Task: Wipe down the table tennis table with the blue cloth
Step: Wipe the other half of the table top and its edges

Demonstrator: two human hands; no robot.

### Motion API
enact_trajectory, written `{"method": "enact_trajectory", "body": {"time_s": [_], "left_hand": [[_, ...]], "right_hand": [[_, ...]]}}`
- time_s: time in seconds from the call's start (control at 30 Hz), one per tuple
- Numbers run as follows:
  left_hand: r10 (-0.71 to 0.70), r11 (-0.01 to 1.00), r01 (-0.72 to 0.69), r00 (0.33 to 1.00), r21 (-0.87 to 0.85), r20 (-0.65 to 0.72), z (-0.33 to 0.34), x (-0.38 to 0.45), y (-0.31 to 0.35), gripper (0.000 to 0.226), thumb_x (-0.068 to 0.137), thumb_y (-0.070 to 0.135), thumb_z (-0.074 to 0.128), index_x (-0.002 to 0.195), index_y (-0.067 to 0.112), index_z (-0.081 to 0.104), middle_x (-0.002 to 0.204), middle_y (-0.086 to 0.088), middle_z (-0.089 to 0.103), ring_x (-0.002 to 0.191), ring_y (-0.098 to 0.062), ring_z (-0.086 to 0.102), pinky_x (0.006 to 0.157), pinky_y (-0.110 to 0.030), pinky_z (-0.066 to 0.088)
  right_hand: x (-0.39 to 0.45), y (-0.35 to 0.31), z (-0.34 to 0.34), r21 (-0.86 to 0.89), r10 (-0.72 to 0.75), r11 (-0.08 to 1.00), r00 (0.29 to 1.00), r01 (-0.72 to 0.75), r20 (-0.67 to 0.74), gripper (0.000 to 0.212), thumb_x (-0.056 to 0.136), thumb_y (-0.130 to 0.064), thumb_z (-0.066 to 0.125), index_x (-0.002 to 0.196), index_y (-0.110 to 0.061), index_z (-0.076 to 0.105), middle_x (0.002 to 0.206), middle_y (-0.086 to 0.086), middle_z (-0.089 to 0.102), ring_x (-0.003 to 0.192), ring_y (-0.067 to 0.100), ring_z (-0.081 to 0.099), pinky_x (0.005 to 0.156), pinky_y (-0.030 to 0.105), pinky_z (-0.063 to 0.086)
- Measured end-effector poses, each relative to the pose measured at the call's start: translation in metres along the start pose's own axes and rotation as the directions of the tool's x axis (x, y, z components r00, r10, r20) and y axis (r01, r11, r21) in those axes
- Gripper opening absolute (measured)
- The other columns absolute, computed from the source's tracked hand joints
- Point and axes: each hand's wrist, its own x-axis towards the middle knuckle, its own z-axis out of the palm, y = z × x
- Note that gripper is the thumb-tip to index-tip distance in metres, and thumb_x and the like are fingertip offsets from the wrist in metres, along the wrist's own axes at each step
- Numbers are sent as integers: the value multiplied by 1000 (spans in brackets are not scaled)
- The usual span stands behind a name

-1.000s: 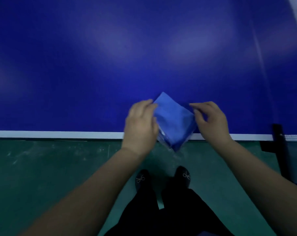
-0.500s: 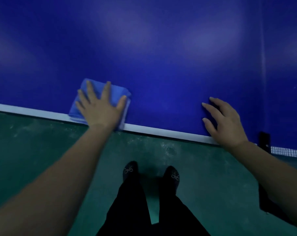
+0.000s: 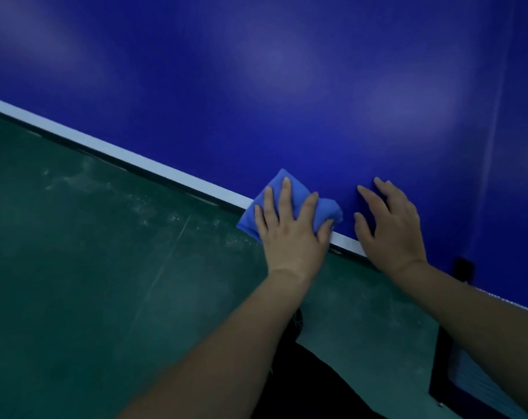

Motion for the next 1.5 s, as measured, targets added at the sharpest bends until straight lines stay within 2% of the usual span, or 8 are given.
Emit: {"method": "enact_trajectory", "body": {"time_s": [0.3, 0.5, 0.63, 0.87, 1.0, 1.13, 1.27, 1.5], "left_hand": [[-301, 953, 294, 941, -72, -152, -29, 54, -80, 51, 95, 58, 41, 141, 36, 45, 163, 0, 13, 150, -30, 3, 120, -50, -3], [92, 990, -93, 996, 108, 10, -10, 37, -20, 55, 97, 59, 29, 148, 39, 32, 164, -5, 7, 148, -37, 0, 118, -51, -5], [92, 993, -97, 992, 62, 81, -8, 69, 10, 52, 98, 58, 29, 147, 40, 32, 164, -2, 2, 149, -35, -4, 118, -52, -4], [-405, 914, 402, 900, -55, -161, -37, 105, -55, 43, 98, 52, 36, 134, 31, 46, 162, -3, 15, 148, -37, 6, 118, -56, 4], [-497, 844, 345, 790, -410, -358, -29, 56, -78, 33, 99, 35, 51, 125, 16, 58, 154, -2, 34, 147, -28, 15, 116, -35, 21], [-627, 592, 127, 692, -796, -356, -5, 1, -63, 27, 96, 11, 55, 122, 6, 62, 131, -4, 48, 114, -4, 44, 95, -1, 28], [-839, 197, 290, 545, -936, -8, 56, -64, -21, 21, 95, 13, 53, 111, 11, 66, 114, -10, 62, 101, -19, 61, 95, -36, 47], [-797, -165, 91, 575, -982, 187, 97, -88, 111, 36, 84, 0, 68, 114, 20, 67, 108, -2, 59, 88, 10, 58, 85, -10, 45]], "right_hand": [[-1, 1, 3, -18, -24, 1000, 998, 23, -52, 46, 93, -30, 55, 137, -17, 47, 146, 10, 40, 137, 28, 34, 111, 48, 30], [0, -2, 2, -13, -29, 1000, 996, 28, -85, 45, 92, -30, 54, 134, -15, 50, 142, 12, 43, 133, 29, 39, 108, 50, 33], [1, -1, 2, -3, -28, 1000, 996, 28, -84, 46, 91, -28, 57, 135, -15, 51, 143, 12, 44, 134, 30, 38, 107, 50, 33], [1, -1, 0, 16, -22, 1000, 997, 23, -73, 45, 92, -31, 54, 136, -17, 50, 144, 10, 42, 133, 29, 38, 108, 50, 32], [0, -3, -1, 32, -28, 999, 999, 29, -31, 46, 94, -30, 52, 137, -15, 48, 147, 12, 38, 137, 30, 33, 111, 51, 29], [2, -2, -4, 30, -87, 996, 996, 87, 17, 46, 94, -26, 50, 138, -11, 47, 148, 14, 35, 139, 31, 30, 113, 50, 26], [4, -1, -5, 30, -119, 993, 992, 118, 30, 46, 96, -26, 48, 139, -11, 45, 150, 15, 32, 139, 30, 28, 114, 47, 25], [8, 0, 0, 15, -155, 988, 988, 156, -19, 45, 95, -27, 48, 137, -11, 47, 146, 15, 36, 138, 26, 30, 112, 41, 25]]}}
